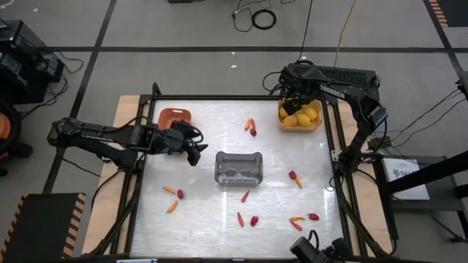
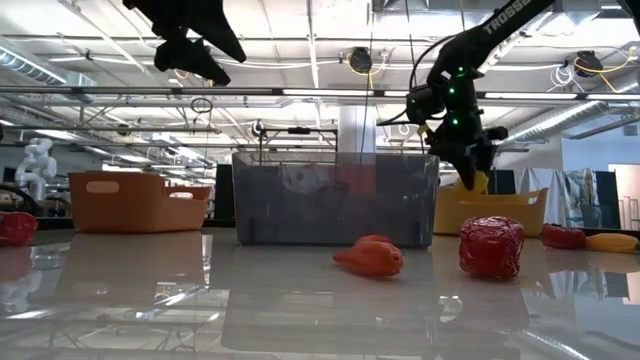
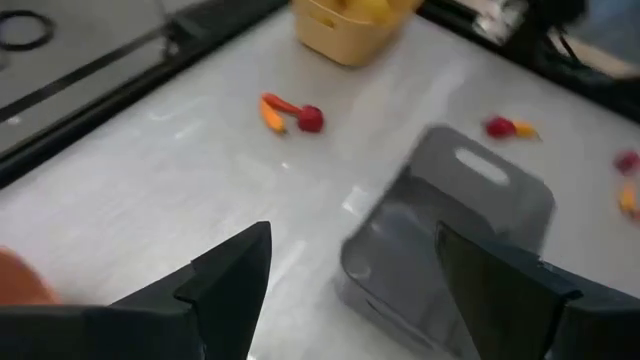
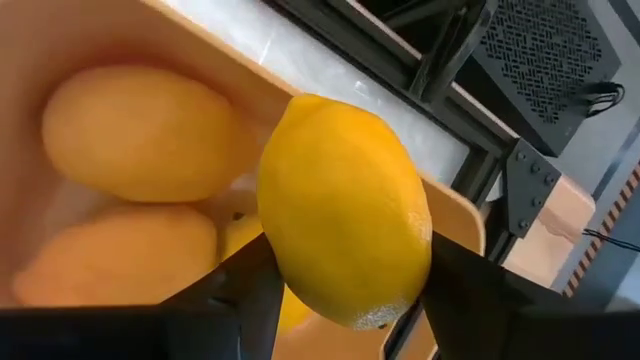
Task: Sort produce into baskets
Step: Put the yellow lemon into the yellow bin, then put the yellow chili into the orange bin
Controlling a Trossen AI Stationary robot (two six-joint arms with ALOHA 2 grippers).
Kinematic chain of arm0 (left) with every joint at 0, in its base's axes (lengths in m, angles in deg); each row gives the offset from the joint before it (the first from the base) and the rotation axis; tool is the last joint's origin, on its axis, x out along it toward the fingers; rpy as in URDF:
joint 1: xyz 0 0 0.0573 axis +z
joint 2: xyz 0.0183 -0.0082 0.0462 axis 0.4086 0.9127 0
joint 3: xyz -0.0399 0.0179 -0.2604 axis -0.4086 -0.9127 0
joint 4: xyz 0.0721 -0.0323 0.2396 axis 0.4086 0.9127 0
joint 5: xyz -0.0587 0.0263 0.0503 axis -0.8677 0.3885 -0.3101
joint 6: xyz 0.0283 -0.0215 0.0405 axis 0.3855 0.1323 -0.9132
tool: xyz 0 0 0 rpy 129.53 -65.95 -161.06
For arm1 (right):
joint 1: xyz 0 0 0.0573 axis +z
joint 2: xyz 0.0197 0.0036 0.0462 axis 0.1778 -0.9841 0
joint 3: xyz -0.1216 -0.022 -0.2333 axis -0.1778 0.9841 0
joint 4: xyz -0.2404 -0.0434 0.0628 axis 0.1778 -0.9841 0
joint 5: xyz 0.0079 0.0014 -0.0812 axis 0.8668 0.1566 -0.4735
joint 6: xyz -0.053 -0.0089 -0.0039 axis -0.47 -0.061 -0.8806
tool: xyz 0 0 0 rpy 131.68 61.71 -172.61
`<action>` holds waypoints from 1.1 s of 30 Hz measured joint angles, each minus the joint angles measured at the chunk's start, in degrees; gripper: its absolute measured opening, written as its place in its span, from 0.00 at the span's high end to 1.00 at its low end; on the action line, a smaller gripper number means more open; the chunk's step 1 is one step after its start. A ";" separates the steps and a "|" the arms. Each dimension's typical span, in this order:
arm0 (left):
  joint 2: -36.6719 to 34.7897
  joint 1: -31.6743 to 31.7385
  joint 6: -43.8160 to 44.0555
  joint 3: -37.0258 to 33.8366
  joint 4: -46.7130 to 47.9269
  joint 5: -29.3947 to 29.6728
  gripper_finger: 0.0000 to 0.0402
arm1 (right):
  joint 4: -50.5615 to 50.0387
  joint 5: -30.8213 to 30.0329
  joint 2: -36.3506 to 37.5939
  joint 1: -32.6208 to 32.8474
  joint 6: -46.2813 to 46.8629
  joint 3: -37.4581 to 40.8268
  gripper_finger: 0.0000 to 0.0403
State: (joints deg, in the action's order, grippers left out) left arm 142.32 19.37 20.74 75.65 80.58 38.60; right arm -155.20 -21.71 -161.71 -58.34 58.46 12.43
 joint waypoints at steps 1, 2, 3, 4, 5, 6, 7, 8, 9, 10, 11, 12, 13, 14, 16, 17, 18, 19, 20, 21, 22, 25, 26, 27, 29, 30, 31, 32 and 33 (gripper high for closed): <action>0.00 0.01 -0.93 0.00 0.04 -0.97 0.28 | -0.06 0.71 0.00 0.00 0.04 0.00 0.50; 0.00 0.00 -1.33 0.00 0.04 -1.33 0.28 | -0.25 1.51 0.00 0.00 0.24 0.00 0.49; 0.00 -0.05 -1.52 0.00 0.06 -1.43 0.28 | -0.48 2.25 0.00 0.00 0.52 0.00 0.48; 0.00 -0.03 -1.52 0.00 0.06 -1.46 0.28 | -0.82 2.64 0.00 0.00 1.01 0.00 0.47; 0.00 -0.03 -1.59 0.00 0.06 -1.60 0.28 | -1.14 2.65 0.00 0.04 1.58 0.00 0.45; 0.00 0.00 -1.90 0.00 0.07 -1.63 0.28 | -1.35 2.64 0.00 0.04 1.85 0.00 0.44; 0.00 0.00 -2.58 0.00 0.08 -1.65 0.28 | -1.41 2.63 0.00 0.04 2.14 0.00 0.42; 0.00 -0.01 -2.74 0.00 0.17 -1.67 0.28 | -1.42 2.55 0.00 0.02 2.46 0.00 0.41; 0.00 -0.03 -2.73 0.00 0.40 -1.95 0.28 | -1.56 2.53 0.00 0.02 2.65 0.00 0.39; 0.00 -0.03 -2.68 0.00 0.64 -2.44 0.28 | -1.94 2.49 0.00 0.02 2.71 0.00 0.38; 0.00 -0.03 -2.65 0.00 0.84 -2.94 0.28 | -2.38 2.49 0.00 0.02 2.73 0.00 0.37; 0.00 -0.03 -2.65 0.00 1.06 -3.16 0.28 | -2.87 2.51 0.00 0.02 2.75 0.00 0.36; 0.00 -0.03 -2.64 0.00 1.51 -3.31 0.28 | -3.38 2.51 0.00 0.02 2.75 0.00 0.36; 0.00 -0.03 -2.64 0.00 2.08 -3.33 0.28 | -3.93 2.51 0.00 0.02 2.75 0.00 0.35; 0.02 -0.03 -2.62 -0.02 2.62 -3.33 0.28 | -4.49 2.52 0.00 0.02 2.75 0.00 0.35; 0.02 -0.03 -2.62 -0.02 2.78 -3.33 0.28 | -4.77 2.51 0.00 0.02 2.75 0.00 0.35; 0.01 -0.03 -2.62 -0.02 2.93 -3.33 0.28 | -5.14 2.51 0.16 0.02 2.74 0.00 0.35; 0.02 -0.03 -2.63 -0.02 2.97 -3.33 0.28 | -5.26 2.49 0.50 0.02 2.74 0.00 0.35; 0.01 -0.03 -2.64 -0.02 2.97 -3.35 0.28 | -5.00 2.50 1.04 0.03 2.73 0.00 0.35; 0.00 -0.03 -2.62 -0.02 3.01 -3.33 0.28 | -4.69 2.52 1.77 0.11 2.77 0.00 0.35; 0.02 -0.03 -2.62 -0.02 3.01 -3.33 0.28 | -4.51 2.58 2.62 0.20 2.99 0.00 0.35; 0.02 -0.01 -2.36 -0.02 3.03 -3.31 0.28 | -3.60 2.91 5.83 1.04 4.21 0.00 0.35; 0.01 0.04 -1.49 -0.02 3.05 -3.29 0.28 | -3.07 3.78 7.18 1.46 4.76 0.00 0.35; 0.02 0.20 -0.54 -0.02 3.07 -3.26 0.28 | -2.35 5.09 8.61 1.97 5.16 0.00 0.35; 0.02 0.52 1.44 -0.01 3.30 -3.26 0.28 | -0.54 8.15 11.65 3.22 6.03 -0.02 0.35; 0.02 0.56 1.56 -0.02 3.48 -3.38 0.28 | 0.53 9.52 13.17 4.06 6.59 -0.02 0.35; 0.02 0.59 1.50 -0.02 3.60 -4.28 0.28 | 1.79 10.95 14.71 5.02 7.11 -0.02 0.35; 0.02 0.50 0.80 -0.02 3.71 -5.84 0.28 | 3.17 12.24 16.15 6.13 7.61 -0.02 0.35; 0.02 0.17 -0.18 -0.02 3.92 -8.04 0.28 | 4.42 13.17 17.55 7.46 8.00 -0.04 0.35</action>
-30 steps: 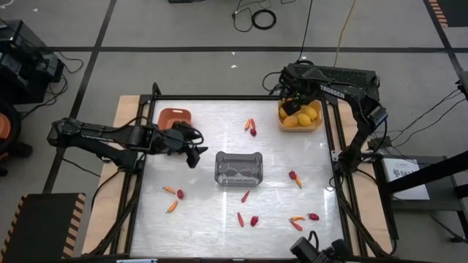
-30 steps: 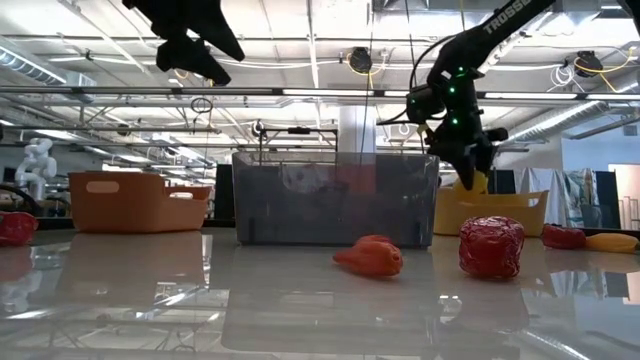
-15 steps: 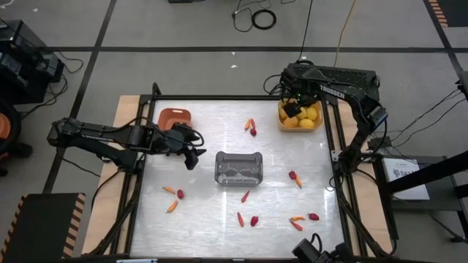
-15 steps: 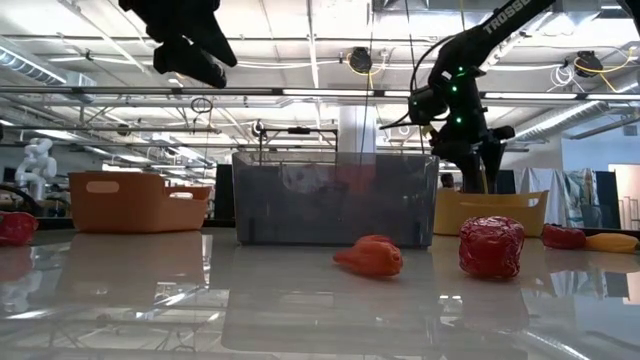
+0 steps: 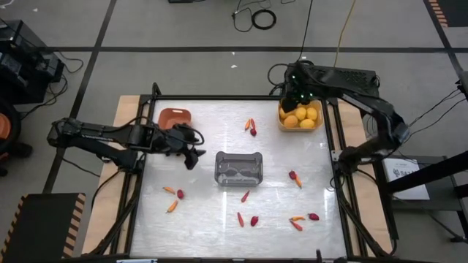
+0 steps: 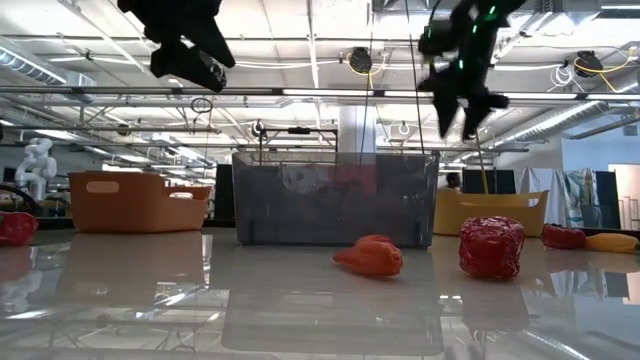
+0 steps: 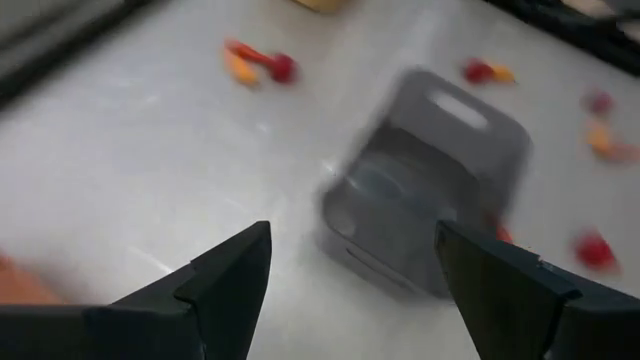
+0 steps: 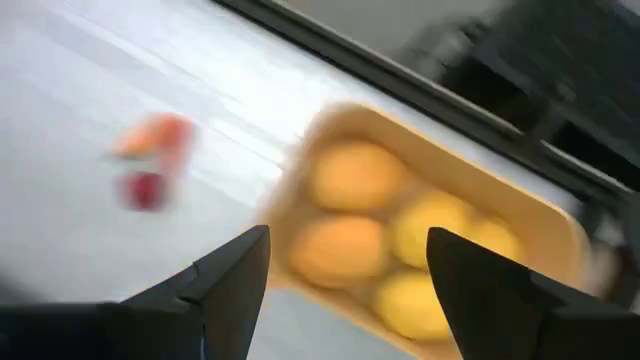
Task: Sort produce into baskets
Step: Put the yellow chili into the orange bin
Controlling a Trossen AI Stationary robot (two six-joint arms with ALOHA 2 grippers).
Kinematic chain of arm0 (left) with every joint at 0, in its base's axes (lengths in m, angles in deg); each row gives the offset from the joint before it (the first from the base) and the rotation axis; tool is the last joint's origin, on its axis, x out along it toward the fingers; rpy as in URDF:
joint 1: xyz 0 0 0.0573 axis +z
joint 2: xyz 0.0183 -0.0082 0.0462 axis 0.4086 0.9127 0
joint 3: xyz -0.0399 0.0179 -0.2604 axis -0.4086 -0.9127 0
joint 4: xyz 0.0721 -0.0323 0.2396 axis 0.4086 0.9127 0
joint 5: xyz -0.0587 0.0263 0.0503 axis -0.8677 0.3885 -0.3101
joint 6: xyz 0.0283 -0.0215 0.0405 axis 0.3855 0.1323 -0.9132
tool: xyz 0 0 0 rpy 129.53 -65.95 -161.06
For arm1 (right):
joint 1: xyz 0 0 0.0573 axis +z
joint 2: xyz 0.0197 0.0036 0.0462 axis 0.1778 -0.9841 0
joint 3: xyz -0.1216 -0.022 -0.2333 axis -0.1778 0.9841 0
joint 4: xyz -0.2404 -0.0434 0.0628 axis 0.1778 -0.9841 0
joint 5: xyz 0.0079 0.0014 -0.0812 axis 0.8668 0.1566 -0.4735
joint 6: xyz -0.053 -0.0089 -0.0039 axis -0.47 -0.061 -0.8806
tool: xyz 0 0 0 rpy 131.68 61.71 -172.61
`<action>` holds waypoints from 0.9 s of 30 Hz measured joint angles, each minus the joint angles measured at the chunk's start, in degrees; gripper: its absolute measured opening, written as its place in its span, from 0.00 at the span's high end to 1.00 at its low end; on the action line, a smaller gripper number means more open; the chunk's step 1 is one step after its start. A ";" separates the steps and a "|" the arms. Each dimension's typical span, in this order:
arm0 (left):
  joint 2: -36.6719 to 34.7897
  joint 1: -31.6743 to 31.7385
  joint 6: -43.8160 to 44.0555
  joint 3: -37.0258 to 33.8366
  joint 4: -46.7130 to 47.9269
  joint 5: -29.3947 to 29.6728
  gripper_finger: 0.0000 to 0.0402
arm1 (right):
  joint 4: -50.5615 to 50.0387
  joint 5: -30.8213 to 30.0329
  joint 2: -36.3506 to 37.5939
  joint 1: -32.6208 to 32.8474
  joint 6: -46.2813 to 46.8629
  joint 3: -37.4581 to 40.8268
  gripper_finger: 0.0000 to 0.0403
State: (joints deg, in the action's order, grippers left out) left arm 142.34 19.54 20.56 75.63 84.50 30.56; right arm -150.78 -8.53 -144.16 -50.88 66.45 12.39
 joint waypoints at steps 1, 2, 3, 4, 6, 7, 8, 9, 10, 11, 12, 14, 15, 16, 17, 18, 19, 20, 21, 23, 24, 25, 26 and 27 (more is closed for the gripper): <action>0.00 -0.49 -1.05 -0.01 0.51 -2.73 0.28 | 1.31 0.71 1.35 1.39 0.55 0.00 0.35; -0.01 -1.05 -1.88 -0.01 1.32 -4.92 0.28 | 2.67 1.29 2.62 2.85 1.01 -0.03 0.35; 0.00 -1.74 -2.59 -0.01 2.23 -6.84 0.28 | 3.86 1.55 3.72 4.40 1.36 -0.03 0.35; 0.00 -2.49 -2.75 -0.01 3.27 -8.28 0.28 | 4.83 1.57 4.73 6.10 1.71 -0.03 0.35; 0.37 -4.05 -2.40 0.01 5.91 -9.74 0.28 | 6.37 1.56 6.28 9.59 3.06 -0.03 0.35; 0.69 -4.86 -2.24 -0.01 7.47 -10.38 0.28 | 7.01 1.54 6.92 11.37 3.84 -0.05 0.35; 1.06 -5.68 -1.33 -0.01 9.06 -11.18 0.28 | 7.36 1.53 7.43 13.18 4.36 -0.05 0.35; 1.62 -6.62 -0.74 -0.01 10.42 -11.65 0.28 | 7.59 1.48 7.75 15.07 4.72 -0.05 0.35; 2.36 -7.43 0.33 -0.01 11.14 -12.30 0.28 | 7.91 1.36 7.89 17.10 4.96 -0.05 0.35; 3.11 -8.29 0.56 -0.01 11.60 -12.83 0.28 | 8.10 1.29 8.00 19.06 5.16 -0.05 0.35; 3.94 -9.30 0.62 -0.01 11.97 -13.11 0.28 | 8.01 1.18 8.04 20.81 5.23 -0.05 0.35; 5.74 -10.97 0.62 -0.03 11.68 -13.79 0.28 | 8.03 0.96 7.98 24.39 5.25 -0.05 0.35; 6.76 -11.78 0.61 -0.03 11.14 -14.03 0.28 | 8.06 0.94 7.85 25.92 5.27 -0.05 0.35; 7.85 -12.49 0.62 -0.03 10.87 -14.23 0.28 | 8.19 0.94 7.68 27.22 5.26 -0.05 0.35; 8.95 -13.14 0.62 -0.03 10.90 -14.40 0.28 | 8.42 0.92 7.53 28.41 5.27 -0.05 0.35; 9.97 -13.65 0.60 -0.03 10.86 -14.63 0.28 | 8.53 0.76 7.44 29.44 5.25 -0.05 0.35; 10.93 -14.17 0.62 -0.03 10.67 -14.83 0.28 | 8.66 0.33 7.39 30.32 5.26 -0.05 0.35; 11.88 -14.61 0.64 -0.03 10.63 -14.85 0.28 | 9.11 -0.56 7.31 31.18 5.30 -0.05 0.35; 12.77 -15.08 0.93 -0.03 10.70 -15.21 0.28 | 9.67 -1.60 7.30 31.93 5.29 -0.05 0.35; 14.30 -15.91 3.15 -0.03 10.67 -16.48 0.28 | 10.05 -3.19 7.19 32.95 5.30 -0.05 0.35; 14.91 -16.34 4.69 -0.03 10.86 -17.11 0.28 | 10.10 -3.43 7.16 33.27 5.29 -0.05 0.35; 15.50 -16.85 6.64 -0.03 11.41 -17.68 0.28 | 10.24 -3.43 7.15 33.46 5.29 -0.05 0.35; 15.98 -17.31 8.79 -0.03 12.15 -18.09 0.28 | 10.31 -3.46 7.17 33.66 5.29 -0.05 0.35; 16.32 -17.73 10.89 -0.03 12.67 -18.55 0.28 | 10.29 -3.47 7.19 33.82 5.29 -0.05 0.35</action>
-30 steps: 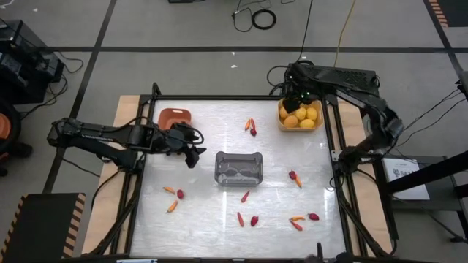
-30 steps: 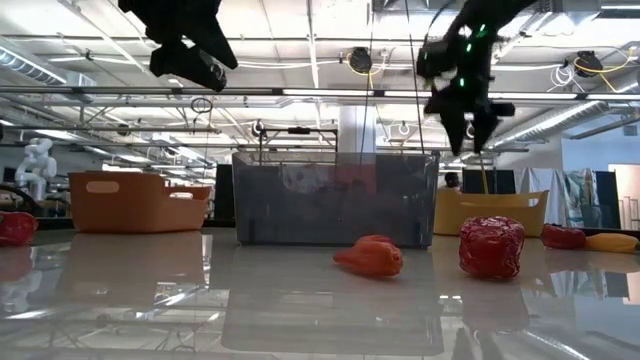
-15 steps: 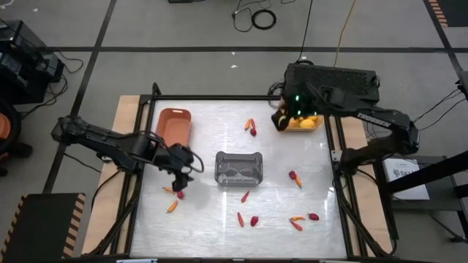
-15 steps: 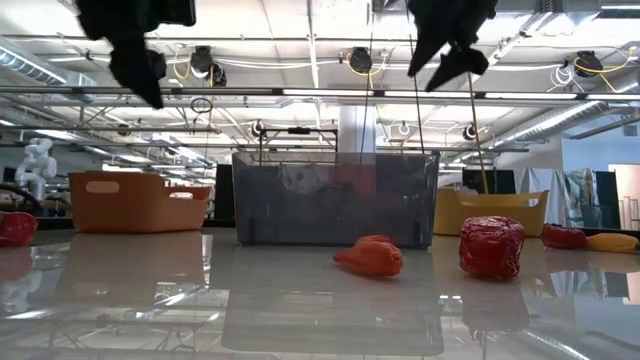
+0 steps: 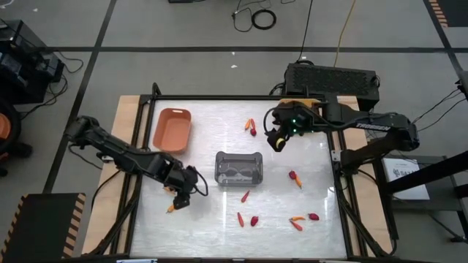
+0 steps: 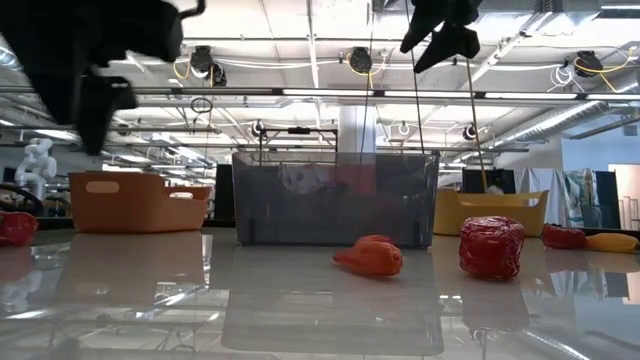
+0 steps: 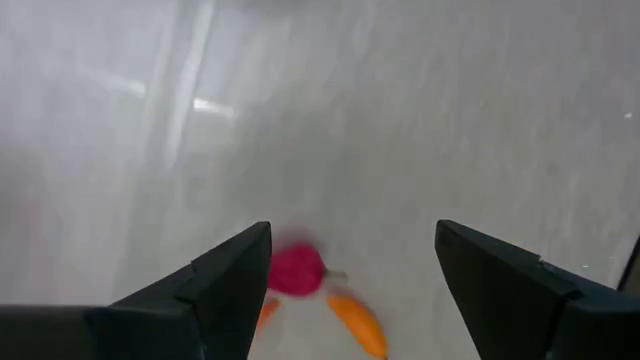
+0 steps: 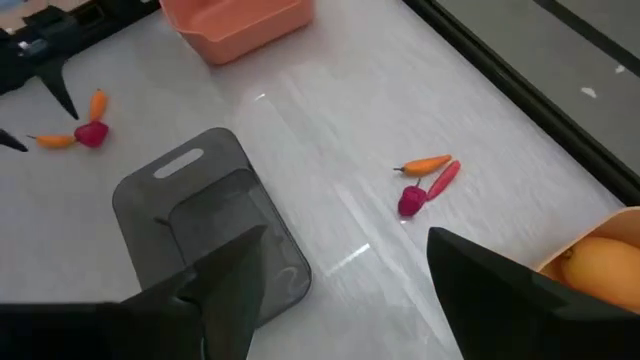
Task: Sort produce into baskets
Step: Put the yellow chili into the orange bin
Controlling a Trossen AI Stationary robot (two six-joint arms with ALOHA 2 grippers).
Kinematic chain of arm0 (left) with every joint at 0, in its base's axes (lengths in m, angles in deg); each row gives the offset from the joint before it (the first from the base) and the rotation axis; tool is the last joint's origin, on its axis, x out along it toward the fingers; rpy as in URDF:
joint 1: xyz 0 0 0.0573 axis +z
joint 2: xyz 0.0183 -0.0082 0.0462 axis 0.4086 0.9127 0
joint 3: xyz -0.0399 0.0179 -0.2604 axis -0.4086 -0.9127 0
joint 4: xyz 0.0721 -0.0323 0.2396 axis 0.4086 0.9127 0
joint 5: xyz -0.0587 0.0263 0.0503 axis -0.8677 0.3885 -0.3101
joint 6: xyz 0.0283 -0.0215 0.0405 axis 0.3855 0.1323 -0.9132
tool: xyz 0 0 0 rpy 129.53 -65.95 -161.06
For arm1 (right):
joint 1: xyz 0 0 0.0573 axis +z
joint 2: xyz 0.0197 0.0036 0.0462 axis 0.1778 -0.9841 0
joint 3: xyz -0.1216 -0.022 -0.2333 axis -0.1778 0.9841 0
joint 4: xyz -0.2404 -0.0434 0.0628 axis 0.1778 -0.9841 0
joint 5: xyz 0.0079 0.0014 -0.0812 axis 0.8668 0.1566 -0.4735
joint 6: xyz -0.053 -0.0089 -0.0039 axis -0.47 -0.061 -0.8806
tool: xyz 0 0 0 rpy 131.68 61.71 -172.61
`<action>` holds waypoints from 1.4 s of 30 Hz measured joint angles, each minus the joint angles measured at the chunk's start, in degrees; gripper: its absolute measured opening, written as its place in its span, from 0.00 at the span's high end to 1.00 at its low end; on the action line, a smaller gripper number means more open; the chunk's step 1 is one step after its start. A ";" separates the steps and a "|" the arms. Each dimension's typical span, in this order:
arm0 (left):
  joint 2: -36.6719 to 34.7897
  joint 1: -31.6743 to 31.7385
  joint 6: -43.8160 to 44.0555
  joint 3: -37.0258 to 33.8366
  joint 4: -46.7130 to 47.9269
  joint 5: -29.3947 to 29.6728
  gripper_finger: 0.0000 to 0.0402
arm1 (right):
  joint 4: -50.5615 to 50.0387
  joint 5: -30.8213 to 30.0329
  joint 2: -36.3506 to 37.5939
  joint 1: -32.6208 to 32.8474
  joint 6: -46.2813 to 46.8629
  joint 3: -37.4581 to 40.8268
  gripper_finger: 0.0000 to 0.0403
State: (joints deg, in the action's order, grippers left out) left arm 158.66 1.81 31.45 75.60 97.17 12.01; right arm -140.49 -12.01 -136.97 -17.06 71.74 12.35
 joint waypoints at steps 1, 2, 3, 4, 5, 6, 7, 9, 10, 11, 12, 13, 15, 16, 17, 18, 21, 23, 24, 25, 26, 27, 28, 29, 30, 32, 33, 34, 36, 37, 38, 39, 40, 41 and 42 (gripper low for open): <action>0.27 -0.39 2.33 0.00 0.29 -0.51 0.28 | 0.00 -0.05 0.00 0.18 0.00 0.00 0.35; 0.44 -0.81 4.78 0.00 0.58 -1.11 0.28 | 0.00 -0.04 0.00 0.28 0.00 0.00 0.35; 0.58 -1.36 6.73 0.00 0.78 -1.98 0.28 | 0.00 -0.07 -0.02 0.38 -0.02 0.00 0.35; 0.71 -2.12 8.25 0.00 0.70 -2.69 0.28 | 0.00 -0.07 -0.02 0.56 -0.06 0.00 0.35; 0.82 -3.10 9.59 0.00 0.52 -3.23 0.28 | 0.00 -0.07 0.00 0.62 -0.25 0.00 0.35; 0.94 -4.24 11.04 0.00 0.56 -3.47 0.28 | 0.00 -0.07 0.00 0.62 -0.58 0.00 0.35; 1.12 -5.40 12.25 0.00 0.63 -3.56 0.28 | 0.00 -0.07 0.00 0.62 -0.94 0.00 0.35; 1.77 -7.64 14.48 0.00 0.64 -3.52 0.28 | 0.03 -0.04 0.00 0.62 -1.38 0.00 0.35; 2.23 -8.48 15.81 0.00 0.72 -3.40 0.28 | 0.20 -0.07 0.00 0.60 -1.63 0.00 0.35; 2.86 -9.24 17.20 0.00 0.79 -3.38 0.28 | 0.51 -0.05 0.00 0.56 -1.99 0.00 0.35; 3.51 -9.95 18.57 0.00 1.06 -3.38 0.28 | 0.92 -0.05 0.00 0.55 -2.43 0.00 0.35; 4.24 -10.61 19.86 0.00 1.59 -3.36 0.28 | 1.36 -0.05 0.00 0.55 -2.84 0.00 0.35; 5.72 -11.42 21.89 0.00 2.45 -3.40 0.28 | 2.60 -0.06 0.00 0.55 -3.74 0.00 0.35; 6.39 -11.65 23.08 0.00 2.75 -3.50 0.28 | 3.38 -0.07 0.00 0.55 -4.26 0.00 0.35; 7.03 -11.75 24.32 0.00 3.42 -3.61 0.28 | 4.02 -0.05 0.00 0.55 -4.74 0.00 0.35; 7.60 -11.89 25.63 0.00 4.14 -3.78 0.28 | 4.44 -0.06 -0.01 0.55 -5.30 0.00 0.35; 8.83 -11.84 28.14 0.00 5.11 -4.73 0.28 | 6.04 -0.04 -0.01 0.55 -6.92 0.00 0.35; 9.49 -11.84 29.40 0.00 4.91 -5.62 0.28 | 6.59 -0.04 -0.01 0.55 -7.95 0.00 0.35; 9.90 -11.84 30.14 0.00 4.70 -6.42 0.28 | 6.60 -0.02 -0.02 0.55 -8.37 0.00 0.35; 10.31 -11.84 30.65 0.00 4.70 -7.02 0.28 | 6.64 -0.04 0.00 0.53 -8.66 0.00 0.35; 10.78 -11.90 31.18 0.00 4.73 -7.40 0.28 | 6.69 -0.02 -0.02 0.53 -8.82 0.00 0.35; 11.32 -12.01 31.62 0.00 4.66 -7.54 0.28 | 6.69 -0.04 -0.01 0.53 -8.87 0.00 0.35; 11.84 -12.13 31.72 0.00 4.63 -7.57 0.28 | 6.69 -0.02 0.00 0.49 -8.88 0.00 0.35; 12.32 -12.28 31.70 0.00 4.60 -7.58 0.28 | 6.68 -0.02 0.00 0.42 -8.90 0.00 0.35; 12.77 -12.32 31.72 0.00 4.45 -7.65 0.28 | 6.67 -0.02 -0.01 0.40 -8.90 0.00 0.35; 13.84 -12.32 31.74 0.00 4.33 -7.65 0.28 | 6.67 -0.04 0.00 0.40 -8.90 0.00 0.35; 14.39 -12.32 31.72 0.00 4.38 -7.65 0.28 | 6.67 -0.02 0.00 0.40 -8.90 0.00 0.35; 14.76 -12.32 31.75 0.00 4.37 -7.65 0.28 | 6.67 -0.02 0.00 0.40 -8.90 0.00 0.35; 15.54 -12.29 32.34 0.00 4.37 -7.73 0.29 | 6.64 -0.02 0.00 0.40 -8.90 0.00 0.35; 15.98 -12.30 33.12 0.00 4.38 -7.91 0.29 | 6.64 -0.02 -0.01 0.40 -8.90 0.00 0.35; 16.32 -12.32 33.25 -0.04 4.25 -7.93 0.29 | 6.63 -0.02 0.00 0.40 -8.90 0.00 0.35; 16.50 -12.32 33.23 -0.04 3.97 -7.93 0.29 | 6.60 -0.02 -0.01 0.40 -8.90 0.00 0.35; 16.71 -12.32 33.23 -0.04 3.60 -7.95 0.30 | 6.60 -0.02 -0.02 0.40 -8.90 0.00 0.35; 16.95 -12.32 33.23 -0.04 3.30 -7.97 0.31 | 6.60 -0.02 -0.02 0.40 -8.90 0.00 0.35; 17.22 -12.35 33.23 -0.04 2.94 -7.97 0.33 | 6.58 -0.02 -0.01 0.40 -8.90 0.00 0.35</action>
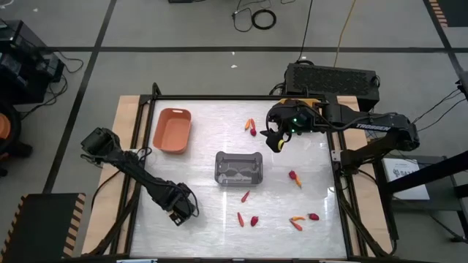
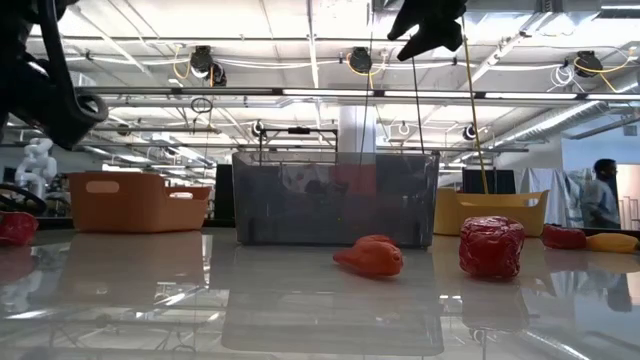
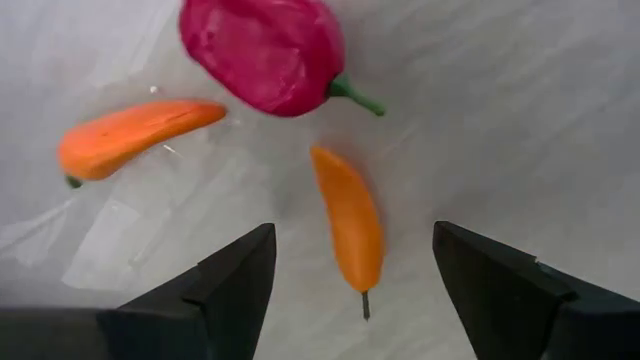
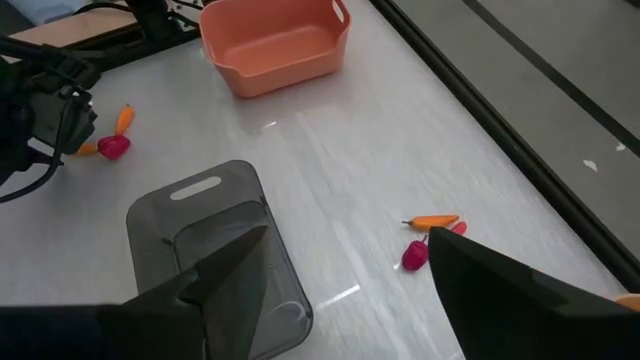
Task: Sort produce into baskets
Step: Put the yellow chili into the orange bin
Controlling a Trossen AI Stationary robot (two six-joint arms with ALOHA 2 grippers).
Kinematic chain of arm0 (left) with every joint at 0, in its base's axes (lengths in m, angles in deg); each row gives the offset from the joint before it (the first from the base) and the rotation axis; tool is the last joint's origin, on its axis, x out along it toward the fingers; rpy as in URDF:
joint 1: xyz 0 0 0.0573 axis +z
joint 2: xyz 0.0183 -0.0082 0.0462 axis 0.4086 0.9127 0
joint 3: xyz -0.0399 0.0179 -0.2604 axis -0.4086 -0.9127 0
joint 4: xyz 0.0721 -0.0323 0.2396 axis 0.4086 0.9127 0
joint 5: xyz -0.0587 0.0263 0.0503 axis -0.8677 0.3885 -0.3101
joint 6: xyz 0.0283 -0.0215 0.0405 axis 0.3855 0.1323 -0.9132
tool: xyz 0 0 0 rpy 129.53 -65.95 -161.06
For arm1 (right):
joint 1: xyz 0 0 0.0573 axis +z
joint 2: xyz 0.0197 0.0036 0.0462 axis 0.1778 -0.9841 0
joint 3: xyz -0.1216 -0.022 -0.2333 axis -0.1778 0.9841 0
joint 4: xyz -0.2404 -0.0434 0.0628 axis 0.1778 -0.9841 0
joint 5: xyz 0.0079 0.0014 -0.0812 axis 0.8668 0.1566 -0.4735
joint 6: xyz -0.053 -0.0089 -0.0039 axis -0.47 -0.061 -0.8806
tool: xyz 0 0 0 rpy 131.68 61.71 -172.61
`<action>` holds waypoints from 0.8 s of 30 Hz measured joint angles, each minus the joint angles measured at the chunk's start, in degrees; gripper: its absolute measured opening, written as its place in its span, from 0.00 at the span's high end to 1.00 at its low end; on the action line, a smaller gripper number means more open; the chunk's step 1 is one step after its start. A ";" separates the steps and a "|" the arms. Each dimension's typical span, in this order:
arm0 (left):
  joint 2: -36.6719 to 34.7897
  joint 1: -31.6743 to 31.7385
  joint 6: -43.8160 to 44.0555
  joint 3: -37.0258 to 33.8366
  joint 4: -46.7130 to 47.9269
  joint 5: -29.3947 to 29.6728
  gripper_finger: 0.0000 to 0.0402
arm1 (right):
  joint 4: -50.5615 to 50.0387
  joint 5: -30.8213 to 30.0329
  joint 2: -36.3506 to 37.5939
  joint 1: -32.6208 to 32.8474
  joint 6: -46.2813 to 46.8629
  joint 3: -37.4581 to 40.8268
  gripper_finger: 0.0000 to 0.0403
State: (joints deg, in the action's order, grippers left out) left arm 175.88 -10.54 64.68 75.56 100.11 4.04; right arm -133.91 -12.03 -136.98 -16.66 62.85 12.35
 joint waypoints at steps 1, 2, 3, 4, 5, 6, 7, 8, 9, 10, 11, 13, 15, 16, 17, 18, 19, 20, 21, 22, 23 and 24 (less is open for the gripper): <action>0.11 -0.09 0.00 0.00 -0.51 0.00 0.34 | -0.02 0.00 0.01 0.00 0.00 0.00 0.35; 0.22 -0.16 0.00 0.00 -0.97 0.00 0.36 | -0.04 0.00 -0.01 0.00 0.00 0.00 0.35; 0.40 -0.24 0.00 0.00 -1.40 0.02 0.38 | -0.04 0.00 -0.01 0.00 0.00 0.00 0.35; 0.62 -0.27 0.00 0.00 -1.73 0.03 0.40 | -0.04 0.00 0.00 0.00 0.00 0.00 0.35; 0.83 -0.40 -0.01 0.00 -1.85 0.04 0.42 | -0.04 0.00 -0.01 0.00 0.00 0.00 0.35; 0.95 -0.41 -0.05 0.00 -1.85 0.07 0.43 | -0.07 0.00 0.00 0.00 0.00 0.00 0.35; 1.18 -0.41 -0.17 0.03 -1.87 0.07 0.44 | -0.04 0.00 -0.01 0.00 0.00 0.00 0.35; 1.39 -0.41 -0.20 0.06 -1.95 0.04 0.46 | -0.04 0.02 -0.01 0.00 0.00 0.00 0.35; 1.50 -0.41 -0.26 0.09 -1.98 0.02 0.46 | -0.04 0.02 -0.01 0.00 0.00 0.00 0.35; 1.50 -0.41 -0.28 0.09 -2.03 0.02 0.47 | -0.05 0.02 -0.01 0.00 0.02 0.00 0.35; 1.52 -0.41 -0.34 0.09 -2.17 0.04 0.48 | -0.04 0.01 -0.01 0.00 0.00 0.00 0.35; 1.54 -0.41 -0.46 0.09 -2.28 0.04 0.50 | -0.04 0.02 -0.01 0.00 0.00 0.00 0.35; 1.54 -0.41 -0.46 0.09 -2.34 0.04 0.52 | -0.04 0.02 -0.01 0.00 0.00 0.00 0.35; 1.54 -0.41 -0.49 0.09 -2.38 0.04 0.54 | -0.02 0.02 -0.01 0.00 0.00 0.00 0.35; 1.54 -0.41 -0.50 0.09 -2.40 0.05 0.56 | -0.02 0.02 -0.01 0.00 0.00 0.00 0.35; 1.54 -0.41 -0.50 0.09 -2.40 0.07 0.58 | -0.02 0.02 -0.01 0.00 0.00 0.00 0.35; 1.54 -0.41 -0.52 0.09 -2.38 0.07 0.60 | -0.01 0.02 -0.01 0.00 0.00 0.00 0.35; 1.56 -0.41 -0.55 0.09 -2.32 0.08 0.62 | -0.02 0.02 -0.01 0.00 0.00 0.00 0.35; 1.56 -0.41 -0.53 0.09 -2.25 0.12 0.65 | -0.02 0.02 -0.01 0.00 0.00 0.00 0.35; 1.56 -0.41 -0.55 0.09 -2.19 0.13 0.67 | -0.01 0.02 -0.01 0.00 0.00 0.00 0.35; 1.56 -0.41 -0.55 0.09 -2.16 0.17 0.70 | 0.00 0.02 -0.01 0.00 0.00 0.00 0.35; 1.56 -0.41 -0.59 0.09 -2.12 0.22 0.72 | 0.00 0.02 -0.01 0.00 0.00 0.00 0.35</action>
State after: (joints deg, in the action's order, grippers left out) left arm 177.44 -10.95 64.09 75.65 97.98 4.26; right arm -133.91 -12.01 -136.99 -16.66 62.85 12.35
